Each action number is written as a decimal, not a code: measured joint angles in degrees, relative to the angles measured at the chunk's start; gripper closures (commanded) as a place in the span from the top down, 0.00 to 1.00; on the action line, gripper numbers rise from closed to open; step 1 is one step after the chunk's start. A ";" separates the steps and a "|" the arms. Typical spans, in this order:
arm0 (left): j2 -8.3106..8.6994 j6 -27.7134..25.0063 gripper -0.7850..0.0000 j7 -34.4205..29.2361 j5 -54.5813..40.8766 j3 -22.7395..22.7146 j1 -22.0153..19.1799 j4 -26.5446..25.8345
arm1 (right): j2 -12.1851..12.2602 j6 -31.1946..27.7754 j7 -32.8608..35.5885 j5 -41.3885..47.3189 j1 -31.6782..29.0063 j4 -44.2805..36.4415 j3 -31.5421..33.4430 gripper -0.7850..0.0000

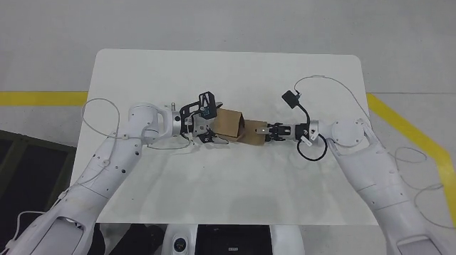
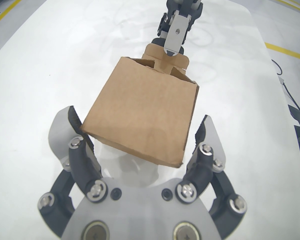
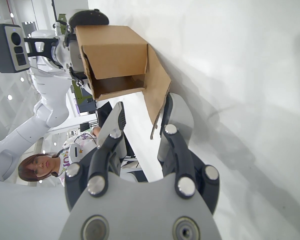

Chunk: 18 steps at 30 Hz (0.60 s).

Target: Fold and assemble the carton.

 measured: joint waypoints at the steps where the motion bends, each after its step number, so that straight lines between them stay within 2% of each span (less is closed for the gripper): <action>1: -0.01 -0.06 1.00 0.01 0.02 0.00 0.00 0.00 | -0.05 -0.34 -0.02 0.17 0.26 -0.11 -0.11 0.36; 9: -0.07 -0.07 1.00 0.08 0.08 -0.10 0.05 0.09 | -0.88 -2.96 0.20 2.91 2.45 -0.08 -2.40 0.36; 18: -0.14 -0.04 1.00 0.12 0.35 -0.19 0.08 0.15 | -2.42 -6.71 -0.32 4.96 6.46 3.49 -6.17 0.38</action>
